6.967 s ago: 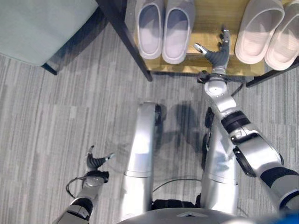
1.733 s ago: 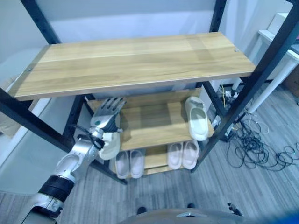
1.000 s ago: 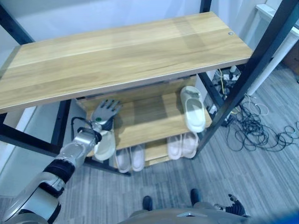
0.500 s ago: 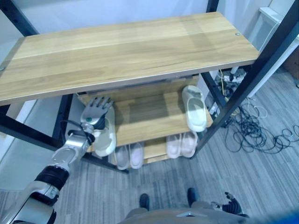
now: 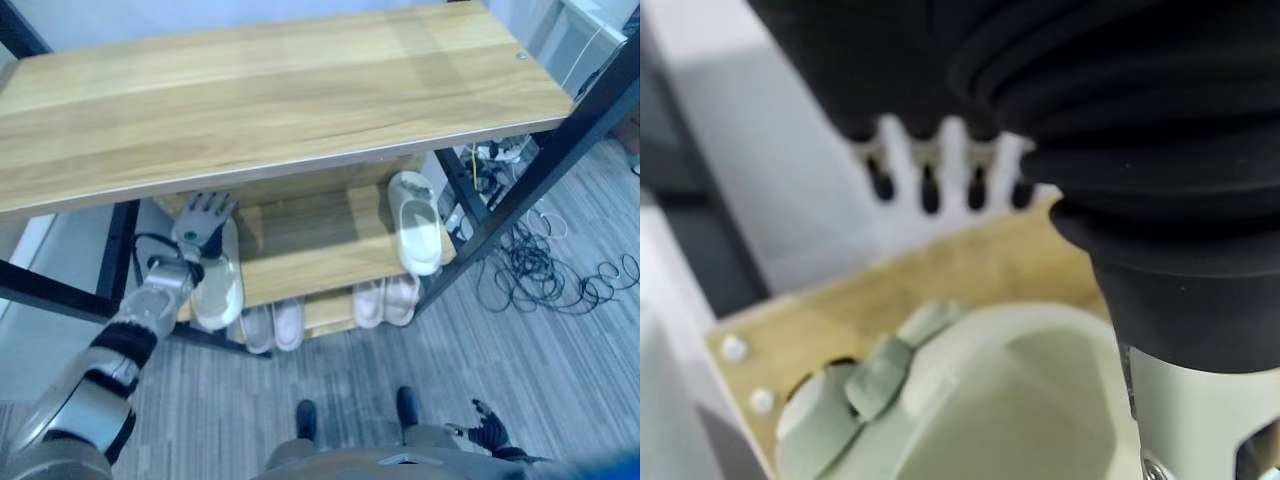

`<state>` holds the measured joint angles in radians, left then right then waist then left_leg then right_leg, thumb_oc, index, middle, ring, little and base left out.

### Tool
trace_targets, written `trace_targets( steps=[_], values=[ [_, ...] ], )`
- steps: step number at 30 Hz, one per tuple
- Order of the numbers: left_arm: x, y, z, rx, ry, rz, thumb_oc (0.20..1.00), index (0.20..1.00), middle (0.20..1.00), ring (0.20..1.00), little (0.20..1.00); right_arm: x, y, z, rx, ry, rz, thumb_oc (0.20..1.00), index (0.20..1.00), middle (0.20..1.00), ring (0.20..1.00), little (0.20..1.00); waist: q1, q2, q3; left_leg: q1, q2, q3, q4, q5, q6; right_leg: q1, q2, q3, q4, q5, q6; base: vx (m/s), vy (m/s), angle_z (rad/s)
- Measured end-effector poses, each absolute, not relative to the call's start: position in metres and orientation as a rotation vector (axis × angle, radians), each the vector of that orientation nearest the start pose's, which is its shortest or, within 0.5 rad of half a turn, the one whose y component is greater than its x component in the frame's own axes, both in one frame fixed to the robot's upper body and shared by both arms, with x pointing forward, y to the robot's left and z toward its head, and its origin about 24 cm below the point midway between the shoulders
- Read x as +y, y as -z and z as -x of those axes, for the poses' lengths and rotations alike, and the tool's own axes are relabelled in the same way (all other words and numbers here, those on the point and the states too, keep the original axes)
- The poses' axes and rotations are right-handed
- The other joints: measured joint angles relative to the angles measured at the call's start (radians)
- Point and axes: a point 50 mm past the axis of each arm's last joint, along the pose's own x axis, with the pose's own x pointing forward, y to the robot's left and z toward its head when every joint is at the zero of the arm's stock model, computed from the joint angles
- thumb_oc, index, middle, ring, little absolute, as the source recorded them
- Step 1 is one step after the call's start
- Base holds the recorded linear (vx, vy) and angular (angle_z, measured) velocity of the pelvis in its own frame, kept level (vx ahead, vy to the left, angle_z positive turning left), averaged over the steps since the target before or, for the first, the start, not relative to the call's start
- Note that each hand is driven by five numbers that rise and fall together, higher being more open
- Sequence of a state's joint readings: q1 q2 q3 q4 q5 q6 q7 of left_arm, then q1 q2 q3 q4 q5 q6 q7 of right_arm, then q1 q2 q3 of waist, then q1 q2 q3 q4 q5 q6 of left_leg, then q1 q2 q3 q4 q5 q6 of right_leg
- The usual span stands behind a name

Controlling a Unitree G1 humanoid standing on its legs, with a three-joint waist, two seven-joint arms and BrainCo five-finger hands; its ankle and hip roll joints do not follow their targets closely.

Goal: Arrange the slippers neatly on the shoe rack.

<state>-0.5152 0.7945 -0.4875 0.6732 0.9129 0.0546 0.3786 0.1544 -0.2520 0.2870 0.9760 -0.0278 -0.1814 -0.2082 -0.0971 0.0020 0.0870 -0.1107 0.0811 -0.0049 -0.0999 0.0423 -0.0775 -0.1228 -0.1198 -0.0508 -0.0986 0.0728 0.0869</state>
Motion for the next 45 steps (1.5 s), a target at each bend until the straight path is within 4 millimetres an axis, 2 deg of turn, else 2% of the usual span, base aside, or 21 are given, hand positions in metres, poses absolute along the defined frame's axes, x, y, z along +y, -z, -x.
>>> trace_targets(
  steps=[3,4,5,17,20,24,28,36,38,41,42,45],
  values=[
    [0.291,-0.084,-0.327,-0.047,-0.107,-1.903,1.0,1.0,1.0,1.0,1.0,-0.212,0.149,-0.091,0.933,0.0,0.453,1.0,1.0,1.0,1.0,1.0,-0.005,-0.009,-0.002,0.0,0.0,0.003,0.0,0.0,0.0,0.0,0.0,0.0,0.0,0.0,0.0,0.01,0.006,-0.01],
    [0.291,-0.084,-0.327,-0.048,-0.111,-1.904,0.507,0.507,0.507,0.507,0.507,-0.212,0.149,-0.09,0.934,-0.001,0.454,1.0,1.0,1.0,1.0,1.0,-0.005,-0.01,-0.003,0.0,0.0,0.002,0.0,0.0,0.0,0.0,0.0,0.0,0.0,0.0,0.0,0.0,0.0,0.0],
    [0.291,-0.084,-0.327,-0.05,-0.112,-1.904,0.2,0.2,0.2,0.2,0.2,-0.212,0.149,-0.09,0.934,-0.003,0.456,1.0,1.0,1.0,1.0,1.0,-0.004,-0.011,-0.003,0.0,0.0,0.002,0.0,0.0,0.0,0.0,0.0,0.0,0.0,0.0,0.0,0.0,0.0,0.0],
    [0.285,-0.079,-0.322,-0.049,-0.082,-1.9,0.2,0.2,0.2,0.2,0.2,-0.206,0.151,-0.089,0.939,-0.015,0.439,1.0,1.0,1.0,1.0,1.0,-0.006,-0.03,-0.014,0.006,-0.001,0.003,0.0,0.0,0.0,0.005,-0.002,0.001,0.0,0.0,0.0,0.0,-0.001,0.0],
    [0.268,-0.077,-0.322,-0.109,-0.047,-1.867,0.2,0.2,0.2,0.2,0.2,-0.205,0.15,-0.09,0.93,-0.015,0.439,1.0,1.0,1.0,1.0,1.0,-0.001,-0.029,-0.014,0.01,-0.002,0.006,0.0,0.001,0.001,0.009,-0.002,0.001,-0.001,0.0,0.0,0.0,0.0,0.0],
    [0.256,-0.073,-0.323,-0.151,-0.009,-1.859,0.2,0.2,0.2,0.2,0.2,-0.206,0.15,-0.09,0.928,-0.007,0.445,1.0,1.0,1.0,1.0,1.0,0.001,-0.027,-0.012,0.017,-0.001,0.021,0.0,0.0,0.001,0.012,-0.002,0.009,-0.005,0.0,0.0,0.01,-0.021,-0.06],
    [0.227,-0.071,-0.325,-0.28,0.042,-1.811,0.2,0.2,0.2,0.2,0.2,-0.211,0.149,-0.089,0.926,0.013,0.49,1.0,1.0,1.0,1.0,1.0,-0.001,-0.006,0.0,0.018,-0.001,0.026,0.0,0.0,0.002,0.009,-0.003,0.012,-0.005,0.001,0.002,0.01,-0.023,-0.03],
    [0.206,-0.072,-0.327,-0.403,0.043,-1.768,0.2,0.2,0.2,0.2,0.2,-0.228,0.15,-0.082,0.959,0.111,0.526,1.0,1.0,1.0,1.0,1.0,-0.025,0.026,0.015,0.014,0.003,0.051,0.0,-0.006,0.003,-0.012,0.003,0.041,-0.005,0.004,0.005,0.01,-0.017,-0.11],
    [0.2,-0.075,-0.33,-0.431,0.057,-1.766,0.2,0.2,0.2,0.2,0.2,-0.23,0.151,-0.079,0.974,0.121,0.536,1.0,1.0,1.0,1.0,1.0,-0.031,0.026,0.015,0.015,0.005,0.053,0.0,-0.008,0.002,-0.013,0.004,0.043,-0.005,0.004,0.004,0.0,-0.01,-0.02],
    [0.176,-0.083,-0.338,-0.518,0.101,-1.755,0.2,0.2,0.2,0.2,0.2,-0.234,0.155,-0.068,1.034,0.126,0.558,1.0,1.0,1.0,1.0,1.0,-0.035,0.03,0.015,-0.005,0.003,0.063,0.0,-0.007,0.003,-0.039,0.004,0.053,-0.005,0.008,0.006,0.0,-0.016,-0.12],
    [0.166,-0.091,-0.344,-0.567,0.113,-1.769,0.2,0.2,0.2,0.2,0.2,-0.234,0.154,-0.075,1.018,0.12,0.57,1.0,1.0,1.0,1.0,1.0,-0.038,0.039,0.019,-0.016,0.004,0.08,0.001,-0.006,0.004,-0.061,0.002,0.071,-0.005,0.016,0.007,0.01,-0.029,-0.29],
    [0.157,-0.093,-0.348,-0.604,0.088,-1.733,0.2,0.2,0.2,0.2,0.2,-0.239,0.152,-0.081,0.997,0.107,0.604,1.0,1.0,1.0,1.0,1.0,-0.057,0.064,0.024,-0.017,0.006,0.09,0.0,-0.009,0.006,-0.069,0.003,0.082,-0.005,0.016,0.007,0.0,-0.034,-0.16]
  ],
)
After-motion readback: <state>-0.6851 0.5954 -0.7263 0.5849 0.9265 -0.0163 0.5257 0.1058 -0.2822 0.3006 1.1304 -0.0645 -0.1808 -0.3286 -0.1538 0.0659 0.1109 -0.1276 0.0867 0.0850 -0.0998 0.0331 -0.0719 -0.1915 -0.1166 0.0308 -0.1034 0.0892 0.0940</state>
